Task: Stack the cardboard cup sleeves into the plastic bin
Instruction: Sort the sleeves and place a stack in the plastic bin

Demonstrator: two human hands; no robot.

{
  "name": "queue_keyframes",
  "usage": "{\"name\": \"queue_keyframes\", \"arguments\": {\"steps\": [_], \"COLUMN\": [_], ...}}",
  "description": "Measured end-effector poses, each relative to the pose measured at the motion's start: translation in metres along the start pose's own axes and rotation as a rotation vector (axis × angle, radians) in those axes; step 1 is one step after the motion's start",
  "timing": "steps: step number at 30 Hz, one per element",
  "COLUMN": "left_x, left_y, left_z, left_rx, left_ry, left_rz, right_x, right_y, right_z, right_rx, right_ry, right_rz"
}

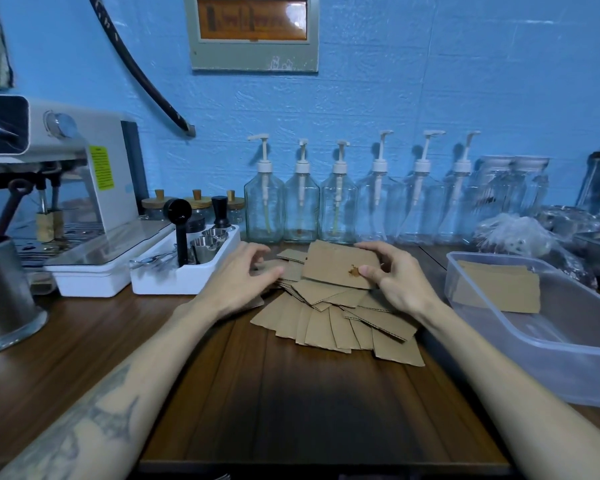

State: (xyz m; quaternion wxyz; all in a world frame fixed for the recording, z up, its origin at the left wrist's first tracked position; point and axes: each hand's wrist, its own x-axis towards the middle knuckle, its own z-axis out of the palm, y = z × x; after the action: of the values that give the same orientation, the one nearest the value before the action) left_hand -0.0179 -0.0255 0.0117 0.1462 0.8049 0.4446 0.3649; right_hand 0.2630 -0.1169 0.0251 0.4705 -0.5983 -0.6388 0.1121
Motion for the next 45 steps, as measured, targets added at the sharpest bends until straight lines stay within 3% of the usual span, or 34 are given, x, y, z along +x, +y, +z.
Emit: {"name": "queue_keyframes", "arguments": {"steps": [4, 10, 21, 25, 36, 39, 45], "left_x": [0.001, 0.003, -0.003, -0.001, 0.003, 0.003, -0.003], "left_y": [-0.01, -0.011, -0.014, -0.017, -0.006, 0.002, 0.009], "left_z": [-0.002, -0.001, -0.031, -0.043, -0.049, -0.044, -0.034], "left_rx": [0.25, 0.345, 0.183, 0.136, -0.424, -0.483, -0.37], "left_ry": [-0.143, -0.237, -0.07, 0.052, 0.463, 0.396, 0.074], "left_rz": [-0.071, -0.05, 0.064, 0.026, -0.165, -0.173, -0.127], "right_x": [0.001, 0.001, -0.002, -0.003, -0.004, -0.004, -0.004], "right_y": [0.005, 0.008, -0.002, -0.002, -0.001, -0.001, -0.001], "right_z": [-0.002, -0.001, 0.006, 0.006, 0.007, 0.008, 0.007], "right_rx": [-0.022, -0.021, -0.012, 0.006, 0.027, 0.038, 0.033], "right_ry": [0.006, 0.004, -0.048, -0.043, -0.057, -0.058, -0.068], "right_rz": [0.016, 0.017, -0.021, -0.033, -0.041, -0.044, -0.038]}}
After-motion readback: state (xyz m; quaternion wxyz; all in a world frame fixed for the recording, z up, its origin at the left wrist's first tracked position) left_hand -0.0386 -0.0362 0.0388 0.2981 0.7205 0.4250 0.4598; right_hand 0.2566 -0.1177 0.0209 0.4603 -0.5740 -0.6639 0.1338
